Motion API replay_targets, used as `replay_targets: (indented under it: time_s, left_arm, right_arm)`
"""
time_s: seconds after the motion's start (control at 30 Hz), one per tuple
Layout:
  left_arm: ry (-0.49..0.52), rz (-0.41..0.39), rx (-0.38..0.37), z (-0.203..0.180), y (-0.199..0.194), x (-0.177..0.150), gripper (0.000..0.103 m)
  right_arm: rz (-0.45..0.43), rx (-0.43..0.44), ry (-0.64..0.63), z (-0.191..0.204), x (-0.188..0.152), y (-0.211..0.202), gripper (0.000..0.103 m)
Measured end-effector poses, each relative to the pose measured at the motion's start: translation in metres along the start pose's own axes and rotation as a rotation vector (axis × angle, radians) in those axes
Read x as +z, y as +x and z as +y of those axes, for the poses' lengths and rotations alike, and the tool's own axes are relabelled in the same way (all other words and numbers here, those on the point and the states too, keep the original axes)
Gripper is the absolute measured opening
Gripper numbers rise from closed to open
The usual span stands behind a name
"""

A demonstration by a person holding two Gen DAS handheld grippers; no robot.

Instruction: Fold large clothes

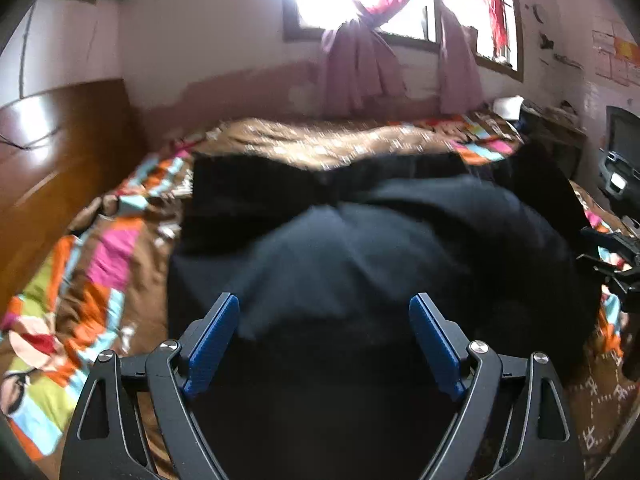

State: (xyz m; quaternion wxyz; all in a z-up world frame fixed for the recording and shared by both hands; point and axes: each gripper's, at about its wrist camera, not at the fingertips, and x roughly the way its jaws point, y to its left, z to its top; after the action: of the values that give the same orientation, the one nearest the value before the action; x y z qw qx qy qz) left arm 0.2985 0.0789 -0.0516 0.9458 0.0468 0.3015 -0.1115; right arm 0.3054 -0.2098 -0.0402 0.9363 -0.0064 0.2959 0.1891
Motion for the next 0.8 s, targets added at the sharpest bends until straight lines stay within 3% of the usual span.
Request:
replay_targets:
  time_s: [0.1,0.23,0.33,0.67,0.8]
  left_arm:
    - [0.007,0.016,-0.015,-0.005,0.007,-0.005,0.083]
    - [0.048,0.023,-0.017,-0.012,0.022,0.0,0.083]
    - [0.043,0.031,-0.011,-0.01,0.037,0.007,0.091]
    - [-0.027,0.082,-0.027,0.003,0.086,0.048,0.102]
    - [-0.028,0.125,-0.055,0.007,0.108,0.064,0.102]
  right_arm:
    - [0.024,0.037,0.038,0.009,-0.003,0.014,0.103]
    - [0.08,-0.021,0.028,0.018,0.005,0.046,0.103]
    - [0.086,-0.041,0.022,0.015,0.016,0.062,0.103]
    - [0.146,-0.111,0.05,-0.034,0.07,0.114,0.103]
    - [0.185,-0.117,0.002,-0.058,0.071,0.128,0.103]
